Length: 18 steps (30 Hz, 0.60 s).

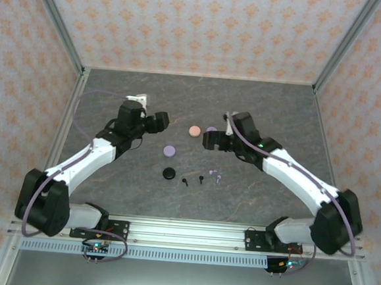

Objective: Insert the wireless bluetooth earbuds into the charging case

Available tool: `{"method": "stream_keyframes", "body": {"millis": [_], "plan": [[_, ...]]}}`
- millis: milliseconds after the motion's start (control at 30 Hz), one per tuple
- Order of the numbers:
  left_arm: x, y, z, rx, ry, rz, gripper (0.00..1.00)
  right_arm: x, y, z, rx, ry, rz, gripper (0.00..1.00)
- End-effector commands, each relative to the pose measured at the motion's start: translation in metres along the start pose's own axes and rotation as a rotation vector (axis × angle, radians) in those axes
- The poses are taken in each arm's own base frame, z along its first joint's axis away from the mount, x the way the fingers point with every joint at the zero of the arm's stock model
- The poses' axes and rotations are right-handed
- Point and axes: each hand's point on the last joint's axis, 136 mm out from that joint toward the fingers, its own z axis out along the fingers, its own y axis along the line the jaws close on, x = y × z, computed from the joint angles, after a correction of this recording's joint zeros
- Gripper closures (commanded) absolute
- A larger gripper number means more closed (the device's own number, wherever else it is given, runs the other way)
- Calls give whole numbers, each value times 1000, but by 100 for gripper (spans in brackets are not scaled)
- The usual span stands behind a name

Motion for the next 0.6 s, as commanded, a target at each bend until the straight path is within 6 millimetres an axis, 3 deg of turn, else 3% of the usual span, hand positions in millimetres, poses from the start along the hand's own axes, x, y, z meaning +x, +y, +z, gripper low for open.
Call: {"method": "stream_keyframes", "body": {"millis": [0, 267, 433, 567], "plan": [[8, 35, -19, -92, -9, -87, 12, 7, 18, 21, 27, 127, -159, 0], [20, 81, -55, -158, -70, -205, 6, 27, 56, 91, 81, 354, -378, 9], [25, 108, -81, -212, -110, -277, 3, 44, 72, 119, 99, 444, -523, 12], [28, 113, -99, -231, -128, -283, 2, 56, 81, 137, 109, 487, -605, 13]]}}
